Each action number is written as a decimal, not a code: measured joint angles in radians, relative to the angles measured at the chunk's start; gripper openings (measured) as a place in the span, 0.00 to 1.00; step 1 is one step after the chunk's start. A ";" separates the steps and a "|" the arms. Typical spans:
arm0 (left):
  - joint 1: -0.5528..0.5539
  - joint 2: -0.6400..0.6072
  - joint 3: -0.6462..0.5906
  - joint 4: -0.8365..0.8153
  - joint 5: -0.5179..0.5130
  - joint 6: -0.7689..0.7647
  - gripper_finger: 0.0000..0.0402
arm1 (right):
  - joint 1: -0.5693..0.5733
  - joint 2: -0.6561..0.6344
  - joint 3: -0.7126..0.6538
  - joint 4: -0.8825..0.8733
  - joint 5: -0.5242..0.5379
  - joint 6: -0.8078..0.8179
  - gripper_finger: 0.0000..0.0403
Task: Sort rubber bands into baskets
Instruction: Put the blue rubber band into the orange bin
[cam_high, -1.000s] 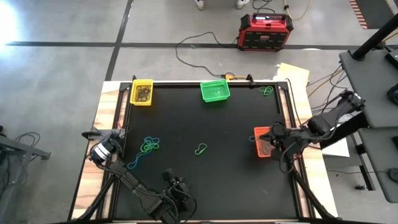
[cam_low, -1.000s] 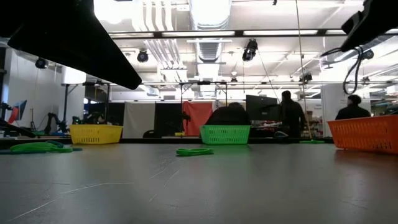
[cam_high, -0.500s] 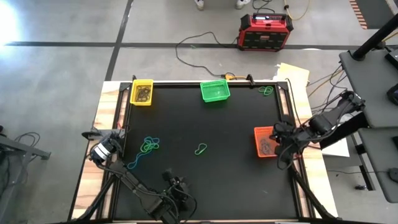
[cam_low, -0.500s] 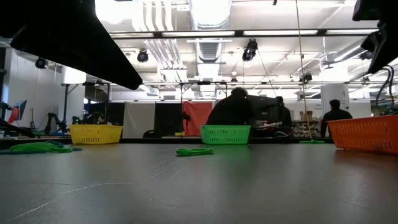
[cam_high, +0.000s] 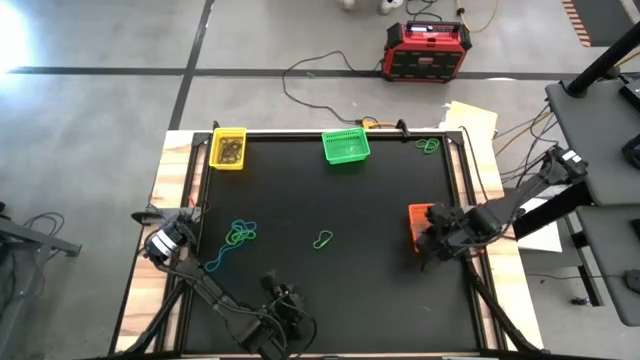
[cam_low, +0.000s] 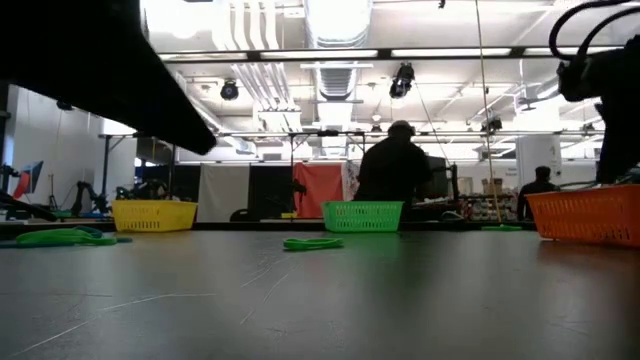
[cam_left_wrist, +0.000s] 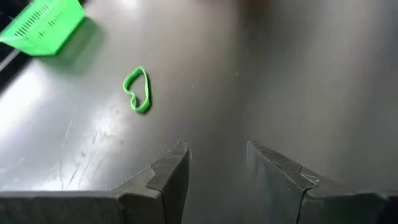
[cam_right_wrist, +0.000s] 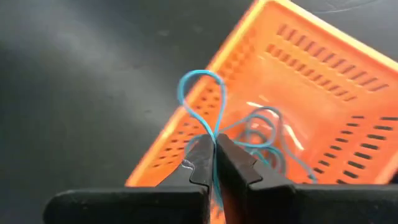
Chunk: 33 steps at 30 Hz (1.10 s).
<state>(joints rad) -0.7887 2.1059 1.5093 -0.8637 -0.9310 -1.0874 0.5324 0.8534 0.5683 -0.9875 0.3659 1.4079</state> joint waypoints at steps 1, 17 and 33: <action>0.000 -0.007 0.000 -0.010 0.009 0.000 0.37 | -0.003 0.015 0.001 -0.009 0.000 0.009 0.02; -0.004 -0.240 -0.014 -0.511 0.218 -0.068 0.29 | -0.173 0.244 0.003 -0.010 -0.108 -0.143 0.03; 0.000 -0.576 -0.453 -0.517 0.514 -0.387 0.29 | -0.191 0.299 0.224 -0.319 -0.003 -0.284 0.37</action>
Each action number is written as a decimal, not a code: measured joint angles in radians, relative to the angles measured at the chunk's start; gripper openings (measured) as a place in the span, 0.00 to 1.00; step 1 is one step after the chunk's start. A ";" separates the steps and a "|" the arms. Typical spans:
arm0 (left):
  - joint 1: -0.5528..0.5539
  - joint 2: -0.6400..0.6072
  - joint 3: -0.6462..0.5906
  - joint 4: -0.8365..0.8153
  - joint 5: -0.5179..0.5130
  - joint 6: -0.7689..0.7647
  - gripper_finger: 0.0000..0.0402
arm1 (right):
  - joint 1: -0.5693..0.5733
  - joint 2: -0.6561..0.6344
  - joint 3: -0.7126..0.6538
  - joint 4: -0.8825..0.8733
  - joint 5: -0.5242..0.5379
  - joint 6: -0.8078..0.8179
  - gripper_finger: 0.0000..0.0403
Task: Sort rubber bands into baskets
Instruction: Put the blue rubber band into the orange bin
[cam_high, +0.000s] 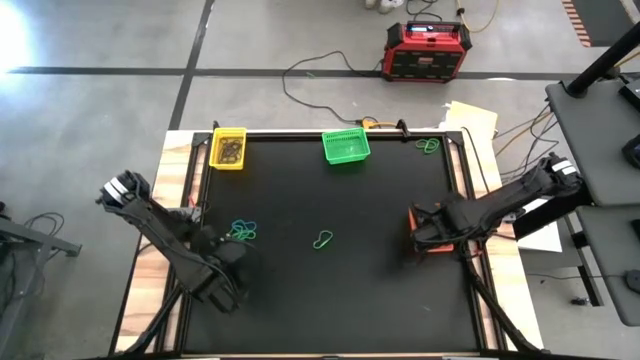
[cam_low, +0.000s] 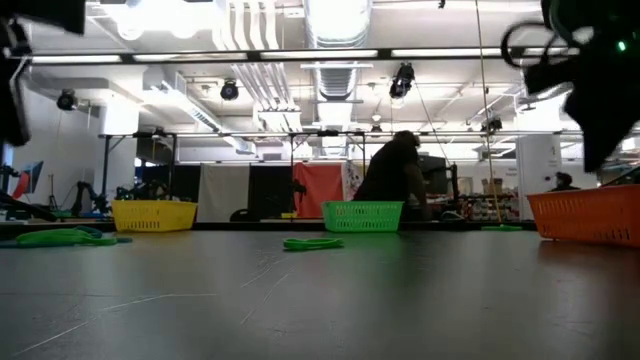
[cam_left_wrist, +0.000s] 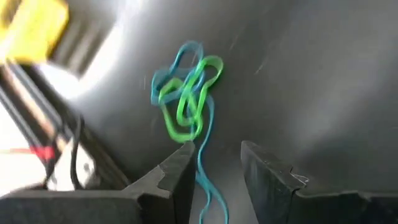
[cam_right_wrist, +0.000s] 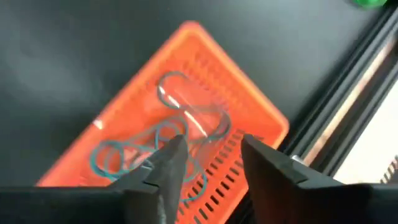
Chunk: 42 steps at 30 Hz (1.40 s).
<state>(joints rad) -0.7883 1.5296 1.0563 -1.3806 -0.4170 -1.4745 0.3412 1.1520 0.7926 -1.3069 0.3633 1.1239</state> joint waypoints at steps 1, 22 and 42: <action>0.000 -0.013 -0.022 0.002 0.023 -0.030 0.29 | 0.000 -0.004 0.029 -0.018 0.016 -0.004 0.39; 0.006 -0.157 -0.444 0.348 0.131 -0.410 0.55 | 0.031 -0.012 0.345 0.058 0.113 -0.150 0.55; -0.045 -0.022 -0.456 0.527 0.037 -0.500 0.03 | 0.133 -0.012 0.235 0.119 0.109 -0.103 0.55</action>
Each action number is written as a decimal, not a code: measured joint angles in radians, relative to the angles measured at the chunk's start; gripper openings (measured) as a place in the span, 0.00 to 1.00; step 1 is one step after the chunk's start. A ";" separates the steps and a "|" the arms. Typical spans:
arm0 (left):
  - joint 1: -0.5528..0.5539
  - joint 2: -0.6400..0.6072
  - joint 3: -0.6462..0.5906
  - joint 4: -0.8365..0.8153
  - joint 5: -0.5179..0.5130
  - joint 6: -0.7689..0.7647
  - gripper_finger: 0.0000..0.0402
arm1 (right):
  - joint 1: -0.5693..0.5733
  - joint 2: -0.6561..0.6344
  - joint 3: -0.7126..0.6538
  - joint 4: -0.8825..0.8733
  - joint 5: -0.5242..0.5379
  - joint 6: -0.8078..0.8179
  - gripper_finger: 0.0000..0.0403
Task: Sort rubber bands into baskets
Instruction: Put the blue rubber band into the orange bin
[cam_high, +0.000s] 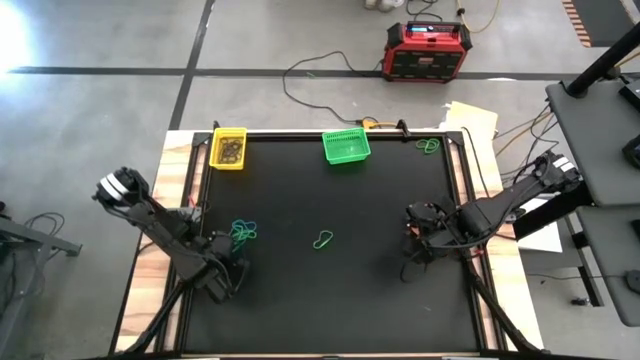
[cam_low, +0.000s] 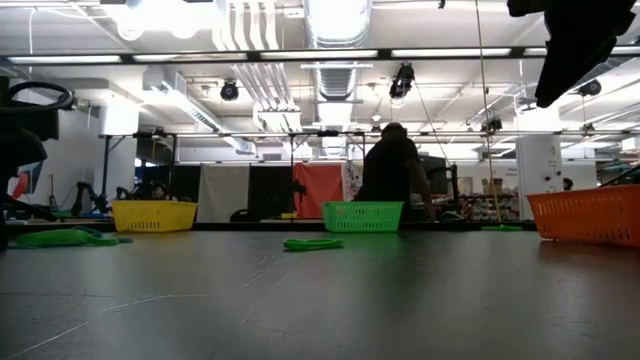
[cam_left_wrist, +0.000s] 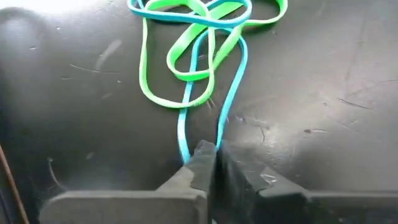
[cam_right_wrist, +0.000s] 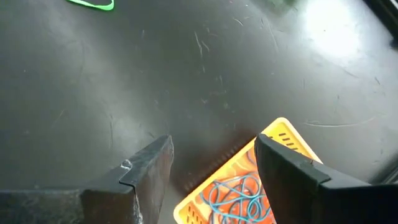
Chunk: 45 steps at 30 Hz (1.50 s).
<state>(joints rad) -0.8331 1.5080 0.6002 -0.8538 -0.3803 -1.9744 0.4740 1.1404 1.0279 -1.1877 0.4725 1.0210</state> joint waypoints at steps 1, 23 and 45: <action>0.000 0.009 0.005 0.001 -0.002 -0.003 0.02 | 0.000 0.000 0.000 0.003 0.000 0.000 0.55; -0.001 0.063 0.412 -0.202 -0.207 0.237 0.00 | 0.000 0.000 -0.002 0.079 0.000 -0.027 0.55; -0.222 0.163 0.150 -0.148 -0.228 -0.240 0.55 | 0.002 0.000 -0.002 0.082 0.000 -0.027 0.55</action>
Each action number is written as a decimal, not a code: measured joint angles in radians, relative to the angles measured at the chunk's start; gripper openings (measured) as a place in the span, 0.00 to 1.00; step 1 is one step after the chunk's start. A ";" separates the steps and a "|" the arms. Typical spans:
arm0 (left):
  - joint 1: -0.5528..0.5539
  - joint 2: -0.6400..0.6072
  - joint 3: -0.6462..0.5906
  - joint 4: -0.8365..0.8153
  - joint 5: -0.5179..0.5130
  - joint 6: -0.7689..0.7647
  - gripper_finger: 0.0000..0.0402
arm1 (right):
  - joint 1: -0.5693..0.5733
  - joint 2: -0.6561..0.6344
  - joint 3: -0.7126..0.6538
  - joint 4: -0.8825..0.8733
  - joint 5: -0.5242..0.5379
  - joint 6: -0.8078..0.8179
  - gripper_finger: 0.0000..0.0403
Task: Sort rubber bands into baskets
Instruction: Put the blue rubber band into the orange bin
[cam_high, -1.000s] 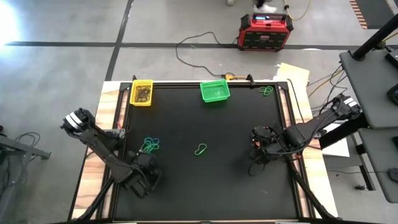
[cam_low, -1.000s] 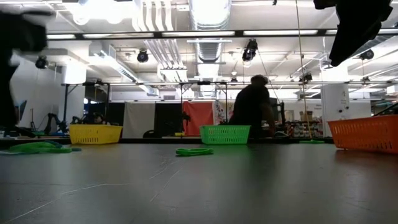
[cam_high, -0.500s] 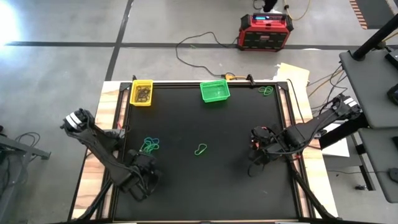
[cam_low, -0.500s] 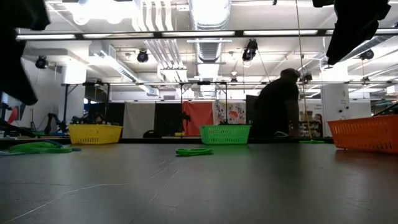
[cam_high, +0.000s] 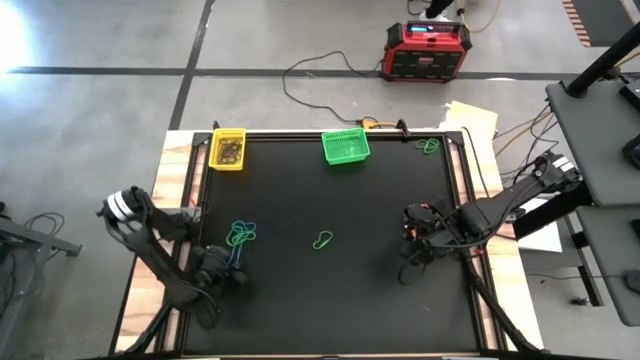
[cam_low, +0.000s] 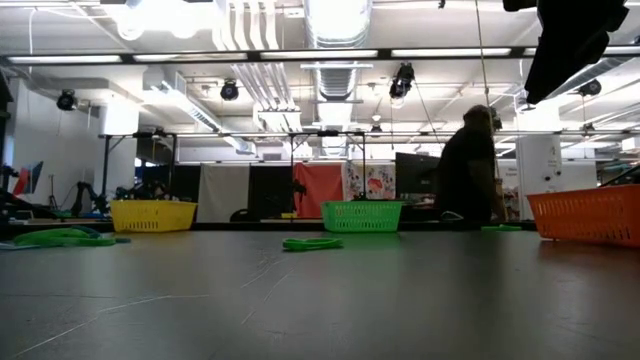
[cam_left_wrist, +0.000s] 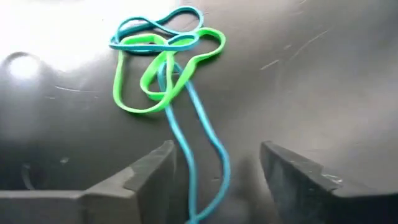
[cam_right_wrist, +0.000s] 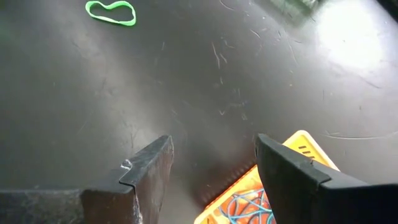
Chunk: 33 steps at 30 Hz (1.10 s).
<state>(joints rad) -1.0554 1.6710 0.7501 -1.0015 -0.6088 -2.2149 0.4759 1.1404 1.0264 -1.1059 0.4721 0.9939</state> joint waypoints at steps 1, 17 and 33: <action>0.000 0.024 0.004 -0.007 0.010 0.004 0.57 | 0.000 0.000 0.000 0.005 0.000 0.000 0.55; 0.003 0.162 0.008 0.057 -0.011 -0.066 0.49 | 0.000 0.000 0.000 0.044 0.000 -0.012 0.55; 0.059 0.113 0.015 0.102 -0.028 -0.016 0.01 | 0.000 0.000 0.000 0.048 0.000 -0.028 0.55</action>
<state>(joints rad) -0.9966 1.7843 0.7649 -0.8991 -0.6363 -2.2305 0.4759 1.1404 1.0264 -1.0579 0.4721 0.9659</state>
